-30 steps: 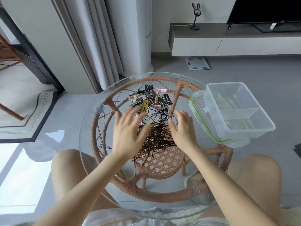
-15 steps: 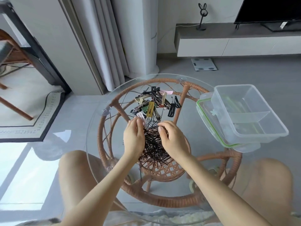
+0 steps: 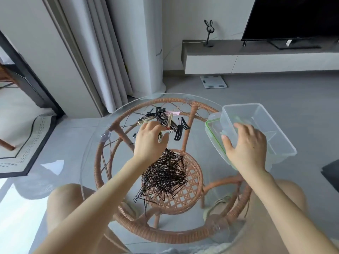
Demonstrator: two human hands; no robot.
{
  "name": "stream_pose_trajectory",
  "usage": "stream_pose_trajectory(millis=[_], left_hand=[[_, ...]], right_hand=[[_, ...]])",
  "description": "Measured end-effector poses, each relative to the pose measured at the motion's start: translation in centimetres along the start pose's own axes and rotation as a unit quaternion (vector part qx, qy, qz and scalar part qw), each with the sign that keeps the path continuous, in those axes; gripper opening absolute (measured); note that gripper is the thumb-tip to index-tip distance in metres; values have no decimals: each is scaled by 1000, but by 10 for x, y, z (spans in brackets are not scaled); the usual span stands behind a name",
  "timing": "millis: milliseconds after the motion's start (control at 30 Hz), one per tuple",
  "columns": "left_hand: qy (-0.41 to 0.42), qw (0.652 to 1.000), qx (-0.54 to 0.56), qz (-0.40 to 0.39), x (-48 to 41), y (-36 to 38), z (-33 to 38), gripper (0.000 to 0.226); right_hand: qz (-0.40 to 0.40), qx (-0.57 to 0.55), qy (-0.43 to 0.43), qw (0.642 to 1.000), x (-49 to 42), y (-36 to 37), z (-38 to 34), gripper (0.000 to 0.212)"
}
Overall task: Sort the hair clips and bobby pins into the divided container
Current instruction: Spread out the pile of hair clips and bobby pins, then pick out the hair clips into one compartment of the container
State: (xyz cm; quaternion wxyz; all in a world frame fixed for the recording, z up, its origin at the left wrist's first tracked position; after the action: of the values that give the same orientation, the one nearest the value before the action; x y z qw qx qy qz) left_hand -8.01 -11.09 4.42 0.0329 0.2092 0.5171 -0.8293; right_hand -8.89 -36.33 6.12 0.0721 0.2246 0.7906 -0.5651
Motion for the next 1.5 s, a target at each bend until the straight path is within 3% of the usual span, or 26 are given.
stream_pose_trajectory(millis=[133, 233, 333, 467, 800, 900, 1000, 1033, 1100, 1167, 1233, 1333, 1400, 1500], left_hand=[[139, 977, -94, -135, -49, 28, 15, 42], [209, 938, -154, -228, -69, 55, 23, 47], [228, 916, -190, -270, -77, 67, 22, 46], [203, 919, -191, -280, -75, 61, 11, 45], [201, 949, -111, -214, -68, 49, -9, 40], [168, 977, -38, -125, -77, 34, -17, 37], [58, 996, -34, -59, -89, 18, -49, 34], [13, 996, -53, -69, -94, 16, -63, 36], [-70, 986, -77, -128, -103, 16, -86, 43], [-129, 972, -54, -191, -109, 19, -99, 51], [-147, 961, -31, -231, -113, 22, -102, 58], [-107, 964, -37, -239, -116, 24, -97, 52], [-89, 968, 14, -234, -119, 23, -91, 40], [-87, 963, 50, -249, -121, 18, -87, 33]], right_hand=[[-68, 85, 41, 993, -14, -2, 14, 48], [-101, 91, 9, 991, -20, 0, 12, 29], [-153, 33, -25, 987, -20, 5, 4, 16], [-172, -37, -56, 983, -17, 5, -12, 34], [-213, -28, -64, 975, -46, 22, -37, 34], [-129, 39, -99, 986, -47, 17, -49, 29], [-35, -57, -157, 985, -40, 10, -76, 30], [-61, -96, -171, 979, -39, 13, -88, 34], [-187, -128, -161, 961, -42, 32, -111, 48], [-280, -81, -112, 950, -53, 62, -128, 64], [-330, -17, -57, 942, -65, 92, -135, 79], [-364, 19, -28, 931, -76, 118, -143, 95], [-382, -10, -21, 924, -76, 126, -149, 94], [-389, -75, -14, 918, -76, 128, -154, 67]])
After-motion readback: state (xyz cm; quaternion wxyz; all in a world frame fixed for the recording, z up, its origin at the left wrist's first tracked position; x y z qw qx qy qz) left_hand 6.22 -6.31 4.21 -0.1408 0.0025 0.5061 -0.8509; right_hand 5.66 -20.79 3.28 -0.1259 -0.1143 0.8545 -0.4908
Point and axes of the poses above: each hand's wrist, its own x-axis away from the middle knuckle, its own y-axis out of the palm, z = x × y, the point moved 2 cm from there along -x, towards the middle knuckle, and after that the axes turned 11 degrees about y, right-handed, at the moved point
